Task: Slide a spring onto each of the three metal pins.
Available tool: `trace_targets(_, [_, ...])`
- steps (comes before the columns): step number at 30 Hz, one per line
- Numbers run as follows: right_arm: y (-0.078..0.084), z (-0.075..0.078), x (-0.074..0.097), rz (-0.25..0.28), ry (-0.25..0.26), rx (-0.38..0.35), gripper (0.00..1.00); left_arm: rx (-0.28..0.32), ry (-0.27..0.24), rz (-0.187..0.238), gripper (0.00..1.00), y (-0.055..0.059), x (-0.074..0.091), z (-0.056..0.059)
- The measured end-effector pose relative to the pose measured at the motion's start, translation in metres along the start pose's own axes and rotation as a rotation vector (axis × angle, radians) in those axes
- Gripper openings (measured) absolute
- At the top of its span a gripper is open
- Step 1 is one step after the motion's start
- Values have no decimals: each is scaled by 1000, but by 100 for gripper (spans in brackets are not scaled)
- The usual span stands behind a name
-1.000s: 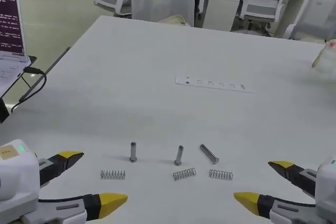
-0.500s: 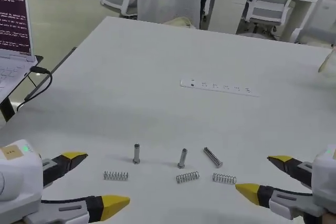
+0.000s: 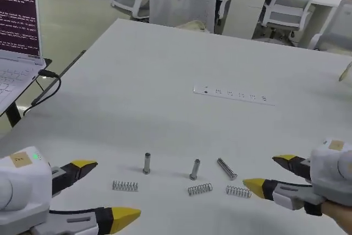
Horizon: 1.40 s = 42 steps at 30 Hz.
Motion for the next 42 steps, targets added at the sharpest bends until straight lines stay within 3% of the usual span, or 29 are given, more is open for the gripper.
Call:
trace_targets(20, [-9,5,-52,-85,-21,6,47,6,-12,0,75,-1,2,0])
trace_targets(42, [-7,4,-90,-209,-42,50,35,15,-23,-4,74,1,2,-4])
Point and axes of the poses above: the centre of the closed fingertips' face, and the gripper's own axes: x roughly backward along the fingers, z roughly to its right, y roughly out of its underside, the point moved 8 cm from there along x, roughly backward along the fingers, and after that the axes turned 3 degrees about z, right-handed, at the moved point
